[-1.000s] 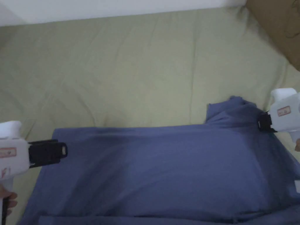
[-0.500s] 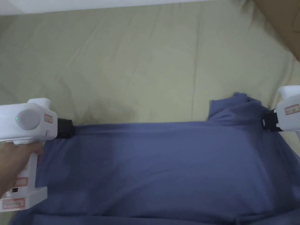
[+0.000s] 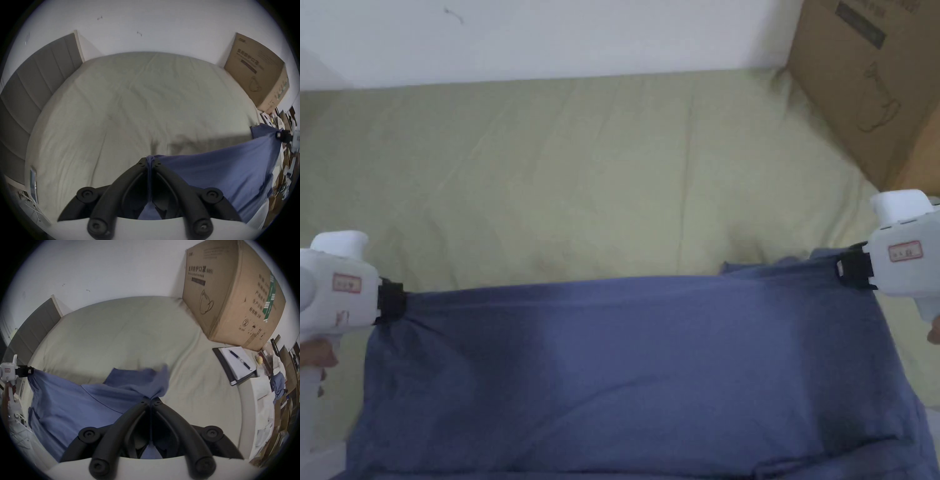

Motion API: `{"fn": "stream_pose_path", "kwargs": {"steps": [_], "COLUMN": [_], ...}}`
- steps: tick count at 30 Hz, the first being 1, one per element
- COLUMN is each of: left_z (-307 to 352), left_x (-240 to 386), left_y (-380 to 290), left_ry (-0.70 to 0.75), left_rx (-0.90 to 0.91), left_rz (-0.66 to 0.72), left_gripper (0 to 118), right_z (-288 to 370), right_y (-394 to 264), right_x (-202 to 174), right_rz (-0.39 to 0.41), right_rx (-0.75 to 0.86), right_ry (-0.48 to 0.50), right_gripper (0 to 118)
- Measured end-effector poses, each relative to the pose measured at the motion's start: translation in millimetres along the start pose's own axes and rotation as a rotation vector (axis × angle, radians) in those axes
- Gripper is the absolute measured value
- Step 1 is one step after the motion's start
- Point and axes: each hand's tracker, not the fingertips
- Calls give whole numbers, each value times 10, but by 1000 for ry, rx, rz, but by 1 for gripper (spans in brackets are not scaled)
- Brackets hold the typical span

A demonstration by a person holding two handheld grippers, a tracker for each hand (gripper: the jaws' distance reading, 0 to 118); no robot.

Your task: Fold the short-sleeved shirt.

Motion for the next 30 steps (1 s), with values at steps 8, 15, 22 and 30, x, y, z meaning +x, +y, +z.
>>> {"fn": "stream_pose_path", "kwargs": {"steps": [8, 15, 22, 30], "left_z": [1039, 1287, 1058, 1374], "left_x": [-109, -160, -267, -418], "left_y": [-1057, -2080, -2542, -2595], "left_ry": [-20, -11, -25, -149], "left_rx": [76, 14, -52, 49], "left_rz": [-8, -13, 51, 209], "left_gripper": [2, 2, 9, 114], "right_z": [913, 1037, 768, 1070], "right_y": [-976, -2148, -2507, -2347], "right_x": [-79, -137, -145, -322], "right_rz": [15, -15, -14, -39], "right_rx": [1, -143, -189, -104], "right_ry": [13, 28, 19, 7], "right_gripper": [0, 0, 16, 74]}}
